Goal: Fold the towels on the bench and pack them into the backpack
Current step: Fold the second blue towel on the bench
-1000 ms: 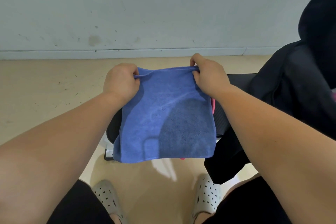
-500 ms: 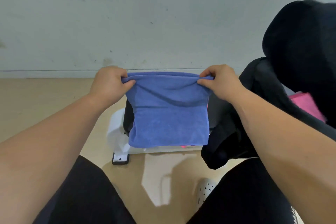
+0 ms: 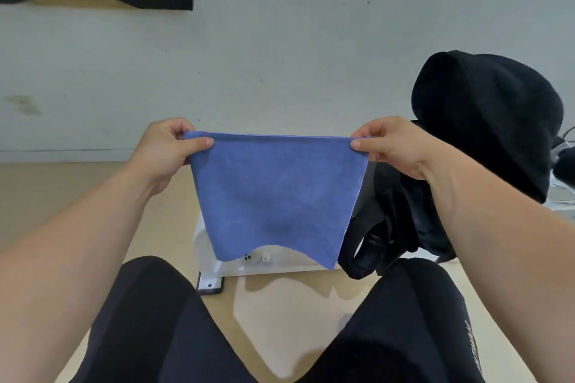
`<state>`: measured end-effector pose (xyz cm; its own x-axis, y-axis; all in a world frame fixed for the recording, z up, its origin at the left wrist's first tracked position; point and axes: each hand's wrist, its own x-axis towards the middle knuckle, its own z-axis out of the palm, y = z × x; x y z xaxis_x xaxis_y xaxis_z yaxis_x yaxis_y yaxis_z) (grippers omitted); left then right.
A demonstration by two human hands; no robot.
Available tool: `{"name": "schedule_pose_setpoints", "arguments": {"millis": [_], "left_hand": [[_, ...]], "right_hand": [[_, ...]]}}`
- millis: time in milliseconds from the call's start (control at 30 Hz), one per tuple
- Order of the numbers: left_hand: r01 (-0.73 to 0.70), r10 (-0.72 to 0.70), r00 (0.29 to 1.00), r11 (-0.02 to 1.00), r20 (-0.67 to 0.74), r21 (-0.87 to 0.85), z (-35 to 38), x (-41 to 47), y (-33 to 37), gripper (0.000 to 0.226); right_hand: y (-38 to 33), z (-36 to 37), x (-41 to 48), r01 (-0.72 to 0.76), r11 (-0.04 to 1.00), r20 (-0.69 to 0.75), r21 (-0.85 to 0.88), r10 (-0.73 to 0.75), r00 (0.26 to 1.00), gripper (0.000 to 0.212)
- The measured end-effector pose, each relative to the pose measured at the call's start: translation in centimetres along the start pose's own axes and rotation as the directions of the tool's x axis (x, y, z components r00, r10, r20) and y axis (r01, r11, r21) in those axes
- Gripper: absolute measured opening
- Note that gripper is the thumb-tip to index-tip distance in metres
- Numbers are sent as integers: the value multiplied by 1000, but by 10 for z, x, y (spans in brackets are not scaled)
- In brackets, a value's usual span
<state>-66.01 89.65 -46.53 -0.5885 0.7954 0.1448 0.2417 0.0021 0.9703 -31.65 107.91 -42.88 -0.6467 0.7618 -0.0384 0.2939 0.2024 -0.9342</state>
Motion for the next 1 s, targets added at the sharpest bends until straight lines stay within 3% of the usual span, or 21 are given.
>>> {"name": "schedule_pose_setpoints", "arguments": {"millis": [267, 367, 433, 533, 633, 700, 800, 900, 1000], "left_hand": [[68, -66, 996, 997, 59, -31, 5, -11, -6, 31], [114, -113, 992, 993, 58, -26, 7, -10, -14, 24], [138, -145, 986, 985, 75, 101, 9, -7, -23, 30], [145, -219, 962, 914, 160, 379, 15, -1, -42, 14], [139, -284, 943, 808, 171, 572, 21, 9, -65, 8], [172, -264, 962, 788, 73, 591, 25, 21, -76, 12], [240, -237, 968, 806, -77, 540, 39, 44, -82, 17], [399, -372, 916, 875, -148, 273, 59, 70, -87, 9], [540, -541, 837, 841, -85, -41, 76, 91, -90, 14]], "right_hand": [[18, 10, -3, -38, 999, -179, -13, 35, 983, 30], [30, 14, -1, -46, 998, -155, -30, 41, 987, 16], [38, 12, 4, -68, 974, -109, -218, 45, 993, 17], [49, 15, 18, -103, 827, -43, -552, 95, 995, 10], [60, 25, 36, -149, 741, -42, -655, 162, 986, 15], [67, 31, 50, -199, 779, -90, -594, 182, 979, 14], [77, 38, 78, -306, 877, -208, -369, 244, 947, 16], [79, 48, 103, -427, 900, -233, -82, 399, 887, 9], [80, 53, 129, -496, 853, -212, 163, 521, 827, 7]]}}
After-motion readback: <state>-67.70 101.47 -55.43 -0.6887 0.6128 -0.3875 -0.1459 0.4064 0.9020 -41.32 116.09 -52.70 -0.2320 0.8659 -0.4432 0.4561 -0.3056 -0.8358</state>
